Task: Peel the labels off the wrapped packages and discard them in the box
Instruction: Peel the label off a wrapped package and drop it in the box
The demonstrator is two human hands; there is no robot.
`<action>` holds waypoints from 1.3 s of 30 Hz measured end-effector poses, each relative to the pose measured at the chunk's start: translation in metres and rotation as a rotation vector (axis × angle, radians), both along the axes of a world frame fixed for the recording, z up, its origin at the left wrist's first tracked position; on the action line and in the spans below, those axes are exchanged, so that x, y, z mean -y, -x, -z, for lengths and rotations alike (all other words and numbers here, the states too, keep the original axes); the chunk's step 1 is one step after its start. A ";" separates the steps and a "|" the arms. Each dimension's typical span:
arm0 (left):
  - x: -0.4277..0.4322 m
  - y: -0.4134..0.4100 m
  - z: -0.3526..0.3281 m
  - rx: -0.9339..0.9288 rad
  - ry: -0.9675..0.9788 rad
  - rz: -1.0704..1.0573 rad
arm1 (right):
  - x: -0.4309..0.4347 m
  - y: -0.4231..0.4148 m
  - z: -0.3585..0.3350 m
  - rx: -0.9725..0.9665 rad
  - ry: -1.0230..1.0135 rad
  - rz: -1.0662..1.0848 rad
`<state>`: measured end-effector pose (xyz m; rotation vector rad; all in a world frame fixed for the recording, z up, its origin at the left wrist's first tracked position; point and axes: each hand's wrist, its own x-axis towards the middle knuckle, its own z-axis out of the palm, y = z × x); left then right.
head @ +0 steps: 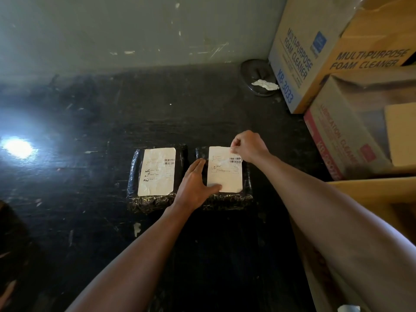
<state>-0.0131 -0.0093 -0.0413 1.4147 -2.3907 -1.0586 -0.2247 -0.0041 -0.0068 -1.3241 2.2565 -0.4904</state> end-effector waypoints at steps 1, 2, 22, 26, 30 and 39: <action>-0.001 0.001 0.001 -0.011 -0.012 -0.010 | -0.001 -0.001 0.000 0.001 0.011 -0.001; -0.002 0.001 0.002 -0.017 -0.020 -0.015 | -0.003 -0.001 -0.001 0.007 0.022 -0.003; -0.009 -0.014 -0.011 0.035 0.041 0.067 | -0.028 -0.012 -0.038 0.044 0.191 -0.027; -0.013 -0.016 -0.006 0.041 0.070 0.072 | -0.032 -0.013 -0.039 0.036 0.201 -0.019; -0.018 -0.016 -0.004 0.022 0.097 0.067 | -0.038 -0.013 -0.043 0.036 0.225 -0.008; -0.014 -0.021 -0.001 0.030 0.087 0.126 | -0.045 -0.009 -0.057 0.060 0.232 -0.019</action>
